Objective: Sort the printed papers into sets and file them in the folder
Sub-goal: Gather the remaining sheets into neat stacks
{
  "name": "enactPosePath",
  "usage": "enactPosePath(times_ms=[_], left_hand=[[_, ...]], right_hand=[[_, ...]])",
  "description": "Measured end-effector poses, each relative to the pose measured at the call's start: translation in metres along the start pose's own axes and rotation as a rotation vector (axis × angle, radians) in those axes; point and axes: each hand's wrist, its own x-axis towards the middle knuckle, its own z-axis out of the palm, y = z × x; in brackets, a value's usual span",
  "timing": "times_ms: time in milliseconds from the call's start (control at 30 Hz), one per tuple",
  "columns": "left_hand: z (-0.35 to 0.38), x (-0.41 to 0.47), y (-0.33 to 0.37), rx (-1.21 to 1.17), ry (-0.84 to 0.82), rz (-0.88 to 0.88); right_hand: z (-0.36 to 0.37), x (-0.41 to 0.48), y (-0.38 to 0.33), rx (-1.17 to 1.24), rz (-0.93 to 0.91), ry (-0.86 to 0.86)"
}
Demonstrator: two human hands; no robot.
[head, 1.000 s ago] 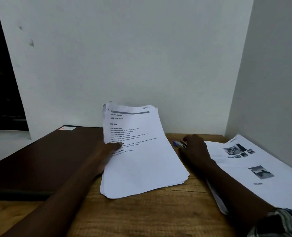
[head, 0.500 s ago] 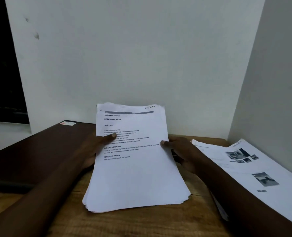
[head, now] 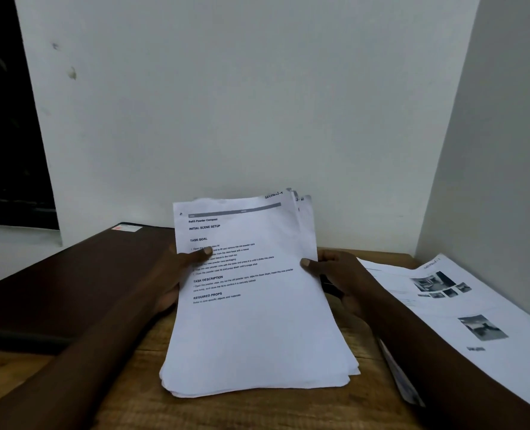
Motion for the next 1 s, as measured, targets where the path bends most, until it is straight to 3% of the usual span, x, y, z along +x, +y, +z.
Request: enactPosePath(times_ms=[400, 633, 767, 900, 1000], left_hand=[[0.0, -0.002, 0.002, -0.009, -0.03, 0.022], [0.001, -0.001, 0.0, -0.03, -0.082, -0.024], [0.003, -0.001, -0.002, -0.007, -0.091, -0.004], [0.004, -0.002, -0.004, -0.002, -0.062, -0.023], [0.003, -0.001, -0.003, -0.028, -0.079, -0.032]], right_hand=[[-0.003, -0.001, 0.006, -0.057, -0.059, -0.011], [0.002, 0.008, 0.01, -0.243, -0.175, 0.304], [-0.003, 0.013, 0.014, -0.291, -0.15, 0.354], [-0.001, 0.005, 0.018, -0.307, -0.159, 0.25], [-0.005, 0.01, 0.011, -0.424, -0.171, 0.349]])
